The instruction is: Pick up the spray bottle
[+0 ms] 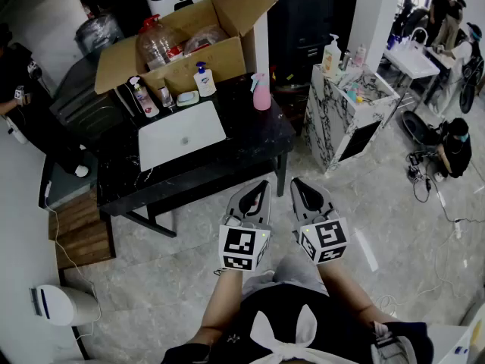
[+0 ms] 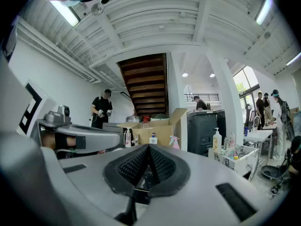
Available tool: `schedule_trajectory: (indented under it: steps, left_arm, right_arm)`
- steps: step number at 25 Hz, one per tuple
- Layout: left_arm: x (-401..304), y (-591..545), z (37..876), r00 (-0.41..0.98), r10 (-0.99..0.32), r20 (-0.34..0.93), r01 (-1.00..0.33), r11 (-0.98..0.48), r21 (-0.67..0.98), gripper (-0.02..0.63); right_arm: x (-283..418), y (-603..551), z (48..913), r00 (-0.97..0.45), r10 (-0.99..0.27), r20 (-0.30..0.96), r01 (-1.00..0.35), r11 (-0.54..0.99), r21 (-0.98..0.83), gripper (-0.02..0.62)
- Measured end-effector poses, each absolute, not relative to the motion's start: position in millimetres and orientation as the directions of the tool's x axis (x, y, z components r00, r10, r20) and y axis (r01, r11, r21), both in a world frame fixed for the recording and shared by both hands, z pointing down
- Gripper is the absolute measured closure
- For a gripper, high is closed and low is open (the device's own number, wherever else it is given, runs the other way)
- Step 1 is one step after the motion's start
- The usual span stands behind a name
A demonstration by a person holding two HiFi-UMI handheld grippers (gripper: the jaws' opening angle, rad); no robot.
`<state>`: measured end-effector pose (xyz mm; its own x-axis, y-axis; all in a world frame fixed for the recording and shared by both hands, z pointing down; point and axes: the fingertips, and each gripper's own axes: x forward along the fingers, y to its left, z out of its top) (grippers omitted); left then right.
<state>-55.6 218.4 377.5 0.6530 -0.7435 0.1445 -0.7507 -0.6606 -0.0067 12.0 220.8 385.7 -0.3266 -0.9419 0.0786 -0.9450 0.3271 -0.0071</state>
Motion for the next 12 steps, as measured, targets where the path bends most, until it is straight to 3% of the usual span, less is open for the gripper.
schedule_trajectory:
  steps: [12]
  left_arm:
    - [-47, 214, 389, 0.659, -0.737, 0.149, -0.746, -0.666, 0.005, 0.580]
  right_arm:
    - [16, 216, 400, -0.337, -0.937, 0.092, -0.941, 0.334, -0.048, 0.571]
